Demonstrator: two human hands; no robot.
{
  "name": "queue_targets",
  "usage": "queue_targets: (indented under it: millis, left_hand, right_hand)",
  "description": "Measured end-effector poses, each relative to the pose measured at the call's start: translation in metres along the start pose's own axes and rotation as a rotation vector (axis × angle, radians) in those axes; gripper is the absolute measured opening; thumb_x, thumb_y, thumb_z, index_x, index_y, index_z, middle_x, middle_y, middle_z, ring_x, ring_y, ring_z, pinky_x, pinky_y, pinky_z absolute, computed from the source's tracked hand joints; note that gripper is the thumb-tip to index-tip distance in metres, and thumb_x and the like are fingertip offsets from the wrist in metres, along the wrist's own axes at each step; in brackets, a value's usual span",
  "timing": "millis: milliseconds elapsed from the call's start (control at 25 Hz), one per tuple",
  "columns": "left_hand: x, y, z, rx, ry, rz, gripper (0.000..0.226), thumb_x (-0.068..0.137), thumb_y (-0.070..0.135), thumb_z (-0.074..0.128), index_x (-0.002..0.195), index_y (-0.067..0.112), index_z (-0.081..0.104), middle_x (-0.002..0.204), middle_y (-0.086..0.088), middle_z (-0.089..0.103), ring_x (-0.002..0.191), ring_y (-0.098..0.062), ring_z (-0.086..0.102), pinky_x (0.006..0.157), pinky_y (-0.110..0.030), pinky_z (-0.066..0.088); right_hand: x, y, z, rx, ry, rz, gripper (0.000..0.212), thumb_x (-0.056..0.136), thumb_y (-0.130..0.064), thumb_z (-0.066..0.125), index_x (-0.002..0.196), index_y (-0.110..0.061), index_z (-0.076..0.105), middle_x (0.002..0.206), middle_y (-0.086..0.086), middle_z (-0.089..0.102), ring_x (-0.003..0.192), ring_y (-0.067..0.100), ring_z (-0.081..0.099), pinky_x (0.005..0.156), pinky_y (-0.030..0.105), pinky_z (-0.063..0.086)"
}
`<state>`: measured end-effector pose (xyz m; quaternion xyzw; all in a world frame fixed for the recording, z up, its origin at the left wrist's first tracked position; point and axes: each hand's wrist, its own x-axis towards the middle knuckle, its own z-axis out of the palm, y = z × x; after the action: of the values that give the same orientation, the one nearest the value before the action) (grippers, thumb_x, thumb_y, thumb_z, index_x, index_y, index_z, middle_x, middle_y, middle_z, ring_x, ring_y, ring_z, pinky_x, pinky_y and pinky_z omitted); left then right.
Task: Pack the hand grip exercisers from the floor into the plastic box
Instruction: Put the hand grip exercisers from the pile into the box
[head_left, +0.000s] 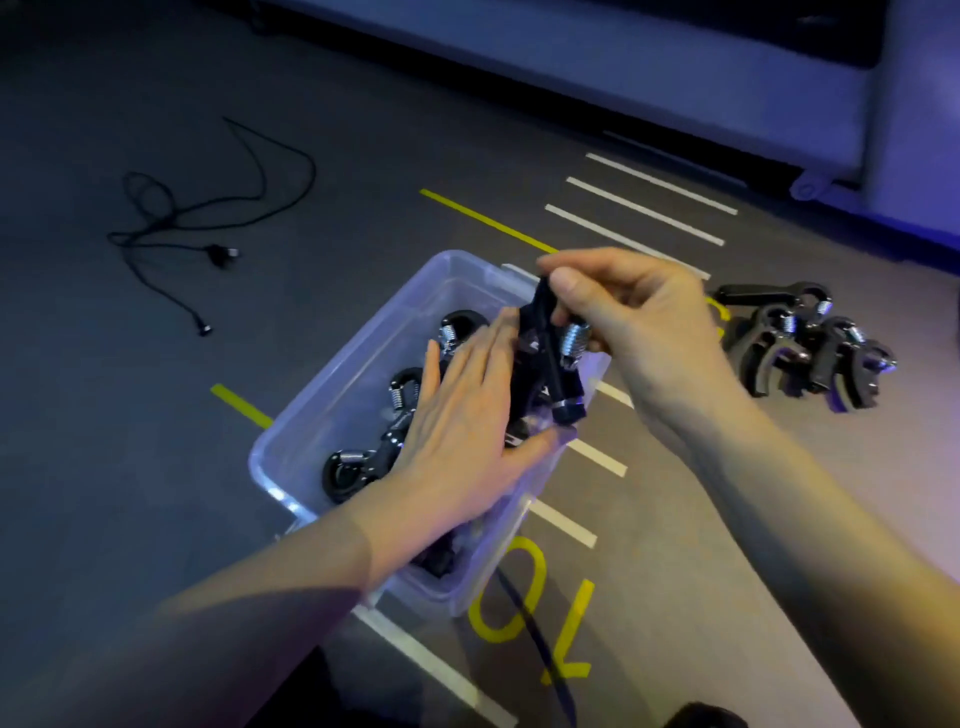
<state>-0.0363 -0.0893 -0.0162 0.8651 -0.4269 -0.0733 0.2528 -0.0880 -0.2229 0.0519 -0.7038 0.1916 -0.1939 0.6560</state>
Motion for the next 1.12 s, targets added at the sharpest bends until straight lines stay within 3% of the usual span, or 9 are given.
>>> queue_targets:
  millis: [80,160,280,440,560,680,800,960,1120]
  left_hand:
    - [-0.008,-0.015,-0.004,-0.11,-0.037,-0.062,0.103,0.071,0.067,0.056,0.148,0.021,0.006,0.148,0.002,0.035,0.134,-0.018,0.033,0.112,-0.046,0.024]
    - [-0.015,-0.029,-0.006,-0.251,-0.086,-0.149,0.102,0.069,0.06,0.065,0.146,0.027,0.008,0.131,0.005,0.052,0.117,-0.02,0.052,0.09,-0.038,0.045]
    - [-0.019,-0.046,-0.001,-0.304,-0.131,-0.299,0.062,0.081,0.04,0.066,0.13,0.024,0.032,0.085,0.009,0.057,0.088,-0.021,0.058,0.064,-0.028,0.036]
    - [-0.014,-0.07,0.007,-0.572,-0.057,-0.495,0.004,0.088,0.019,0.054,0.087,0.023,0.053,0.076,-0.003,0.067,0.079,-0.021,0.061,0.067,-0.027,0.048]
    - [-0.006,-0.08,0.011,-0.883,-0.007,-0.659,0.011,0.091,0.011,0.052,0.099,0.016,0.057,0.091,-0.007,0.068,0.082,-0.021,0.068,0.079,-0.04,0.056]
    - [-0.005,-0.08,0.015,-1.051,0.009,-0.754,0.015,0.094,0.007,0.05,0.106,0.009,0.057,0.099,-0.009,0.065,0.091,-0.023,0.065,0.082,-0.038,0.056]
    - [-0.007,-0.083,0.016,-1.098,0.04,-0.824,0.016,0.093,0.01,0.051,0.108,0.007,0.057,0.103,-0.013,0.067,0.09,-0.026,0.067,0.08,-0.035,0.057]
    - [-0.012,-0.089,0.01,-1.276,-0.036,-0.838,0.025,0.094,0.009,0.049,0.119,0.006,0.053,0.11,-0.012,0.066,0.09,-0.018,0.067,0.077,-0.025,0.056]
    - [-0.013,-0.09,0.011,-1.315,-0.017,-0.877,0.022,0.095,0.006,0.048,0.116,0.005,0.053,0.104,-0.011,0.065,0.086,-0.019,0.066,0.075,-0.022,0.056]
  right_hand:
    - [0.002,0.008,0.025,-0.046,-0.066,0.069,0.017,0.087,-0.003,0.061,0.101,-0.005,0.07,0.063,-0.005,0.063,0.054,-0.004,0.055,0.053,0.006,0.04]
    - [0.006,0.02,0.046,-0.097,-0.13,0.155,0.022,0.088,-0.004,0.059,0.109,-0.006,0.068,0.071,-0.006,0.064,0.053,-0.007,0.055,0.055,0.006,0.04]
    - [0.011,0.039,0.075,-0.257,-0.251,0.249,0.03,0.086,-0.001,0.055,0.114,-0.003,0.066,0.076,0.001,0.066,0.058,-0.003,0.054,0.072,0.024,0.051]
    - [0.023,0.052,0.104,-0.407,-0.271,0.231,0.037,0.068,-0.015,0.053,0.102,-0.001,0.06,0.074,0.019,0.066,0.069,0.017,0.051,0.084,0.054,0.05]
    - [0.026,0.061,0.105,-0.368,-0.263,0.199,0.035,0.078,-0.013,0.053,0.113,-0.016,0.059,0.078,-0.004,0.067,0.076,0.016,0.063,0.086,0.043,0.052]
    - [0.018,0.075,0.087,-0.565,-0.183,0.049,0.018,0.084,-0.008,0.053,0.098,-0.018,0.055,0.1,-0.003,0.064,0.089,0.013,0.061,0.084,0.032,0.048]
    - [0.012,0.095,0.068,-0.832,-0.423,0.056,0.026,0.083,-0.011,0.055,0.105,-0.022,0.062,0.133,0.001,0.044,0.124,0.014,0.044,0.098,0.021,0.032]
    - [0.016,0.098,0.063,-0.925,-0.71,0.124,0.048,0.086,-0.01,0.051,0.132,-0.026,0.053,0.15,0.005,0.029,0.139,0.02,0.03,0.108,0.025,0.024]
    - [0.021,0.104,0.07,-1.15,-0.79,0.111,0.05,0.084,-0.025,0.057,0.133,-0.025,0.049,0.146,0.01,0.029,0.13,0.035,0.035,0.107,0.042,0.035]
